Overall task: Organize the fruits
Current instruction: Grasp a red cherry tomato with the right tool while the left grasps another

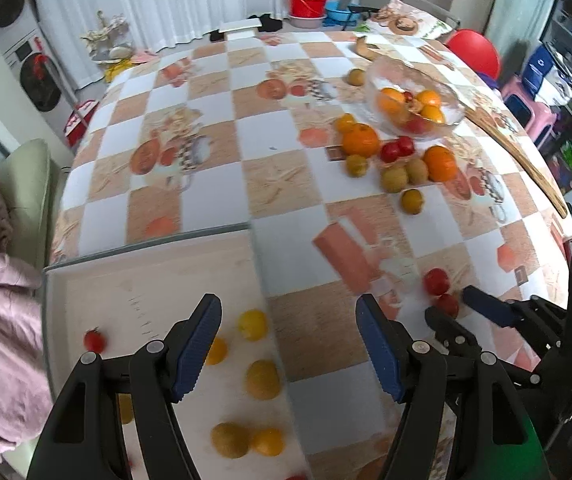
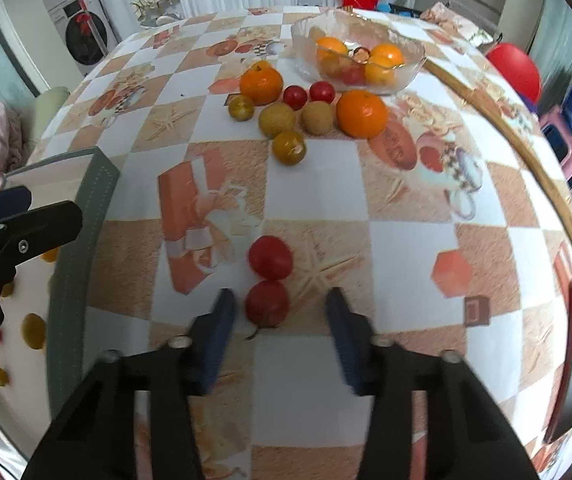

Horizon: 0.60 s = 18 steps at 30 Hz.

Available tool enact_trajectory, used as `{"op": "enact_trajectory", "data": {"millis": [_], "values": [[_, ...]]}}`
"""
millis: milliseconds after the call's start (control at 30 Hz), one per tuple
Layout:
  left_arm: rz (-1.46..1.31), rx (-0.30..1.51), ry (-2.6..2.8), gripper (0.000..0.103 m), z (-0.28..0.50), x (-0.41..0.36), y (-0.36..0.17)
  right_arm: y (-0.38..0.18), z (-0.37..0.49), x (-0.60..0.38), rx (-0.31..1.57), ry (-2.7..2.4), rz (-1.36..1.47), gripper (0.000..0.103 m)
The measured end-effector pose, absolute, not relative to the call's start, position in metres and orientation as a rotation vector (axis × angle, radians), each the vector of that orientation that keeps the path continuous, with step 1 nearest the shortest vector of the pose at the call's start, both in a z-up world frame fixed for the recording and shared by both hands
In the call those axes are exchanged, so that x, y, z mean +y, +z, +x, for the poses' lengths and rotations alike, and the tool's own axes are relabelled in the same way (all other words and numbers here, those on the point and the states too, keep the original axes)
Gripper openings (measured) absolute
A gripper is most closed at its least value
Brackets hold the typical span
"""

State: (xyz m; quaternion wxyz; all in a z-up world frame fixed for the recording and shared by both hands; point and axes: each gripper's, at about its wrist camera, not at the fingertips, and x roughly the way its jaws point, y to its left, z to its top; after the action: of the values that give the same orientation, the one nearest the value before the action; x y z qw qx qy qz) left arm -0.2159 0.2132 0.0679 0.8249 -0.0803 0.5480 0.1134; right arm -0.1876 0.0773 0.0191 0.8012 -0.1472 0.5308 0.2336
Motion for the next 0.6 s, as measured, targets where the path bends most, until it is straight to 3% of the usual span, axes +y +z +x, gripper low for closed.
{"op": "enact_trajectory", "data": {"millis": [67,600], "values": [[-0.173,1.169,0.227,0.071,-0.21,0.206,0.066,0.02,-0.184,0.07,1.138,0.499,-0.314,0.022],[-0.138,1.226,0.1,0.071,-0.167,0.133,0.029,0.025,-0.151,-0.008,1.151,0.385,-0.239,0.022]]}}
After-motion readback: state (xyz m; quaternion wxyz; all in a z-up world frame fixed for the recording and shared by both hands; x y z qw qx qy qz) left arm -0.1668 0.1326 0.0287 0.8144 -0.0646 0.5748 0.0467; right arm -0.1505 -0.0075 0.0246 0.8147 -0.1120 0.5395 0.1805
